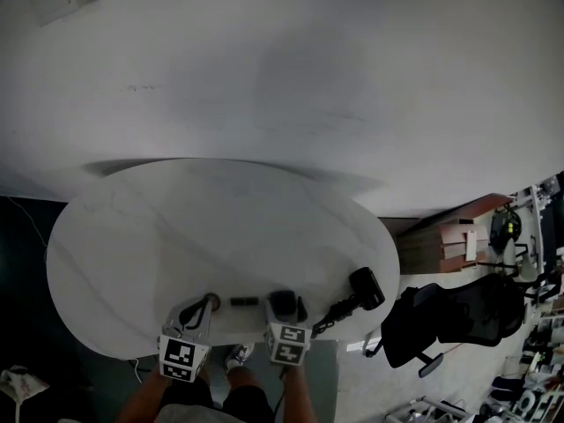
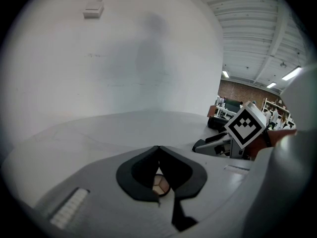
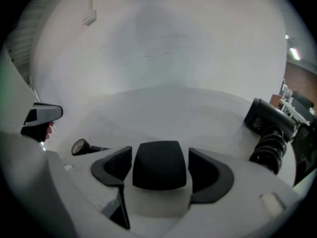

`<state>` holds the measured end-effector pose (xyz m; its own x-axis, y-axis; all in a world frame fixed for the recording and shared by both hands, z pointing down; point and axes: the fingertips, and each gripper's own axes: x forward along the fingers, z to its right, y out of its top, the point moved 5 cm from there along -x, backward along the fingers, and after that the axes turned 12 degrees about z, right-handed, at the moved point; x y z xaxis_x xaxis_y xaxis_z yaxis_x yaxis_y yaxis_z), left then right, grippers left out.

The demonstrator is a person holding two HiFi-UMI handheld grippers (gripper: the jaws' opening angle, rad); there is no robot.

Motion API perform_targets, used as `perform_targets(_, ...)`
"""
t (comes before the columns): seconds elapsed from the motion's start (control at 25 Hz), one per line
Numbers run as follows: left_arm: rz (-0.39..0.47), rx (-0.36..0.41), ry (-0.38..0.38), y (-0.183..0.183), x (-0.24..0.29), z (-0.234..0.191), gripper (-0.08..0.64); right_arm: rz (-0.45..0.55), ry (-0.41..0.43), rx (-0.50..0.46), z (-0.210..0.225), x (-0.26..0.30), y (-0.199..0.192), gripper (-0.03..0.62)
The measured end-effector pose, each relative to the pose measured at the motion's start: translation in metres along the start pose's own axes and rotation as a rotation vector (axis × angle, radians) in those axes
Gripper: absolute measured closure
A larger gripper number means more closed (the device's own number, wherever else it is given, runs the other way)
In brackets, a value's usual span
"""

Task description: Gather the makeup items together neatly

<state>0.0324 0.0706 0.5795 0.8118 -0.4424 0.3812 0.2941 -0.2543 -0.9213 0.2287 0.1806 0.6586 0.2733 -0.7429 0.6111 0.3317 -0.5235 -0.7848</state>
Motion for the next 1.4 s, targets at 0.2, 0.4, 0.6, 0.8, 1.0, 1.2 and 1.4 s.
perform_targets(0.2,0.018,0.003,-0.001,0.005,-0.001,0.003,0.549,0.018,0.012,0.003,-0.001,-0.006,0.013,0.241)
perform_targets(0.4,0.052,0.021,0.001,0.025,-0.004,0.007,0.549,0.075,0.013,-0.009,0.001,-0.017,0.032,0.241)
perform_targets(0.6,0.102,0.039,0.011,0.047,-0.011,0.013,0.549,0.150,0.034,-0.035,-0.001,-0.038,0.062,0.241)
perform_targets(0.8,0.169,0.055,0.024,0.073,-0.023,0.021,0.549,0.243,0.067,-0.079,-0.005,-0.068,0.090,0.242)
perform_targets(1.0,0.231,0.072,0.041,0.098,-0.038,0.032,0.549,0.364,0.072,-0.118,-0.007,-0.107,0.118,0.375)
perform_targets(1.2,0.275,0.084,0.067,0.114,-0.060,0.041,0.549,0.463,0.098,-0.173,-0.021,-0.139,0.138,0.458)
perform_targets(1.4,0.300,0.080,0.094,0.119,-0.083,0.050,0.549,0.544,0.144,-0.218,-0.038,-0.166,0.145,0.508)
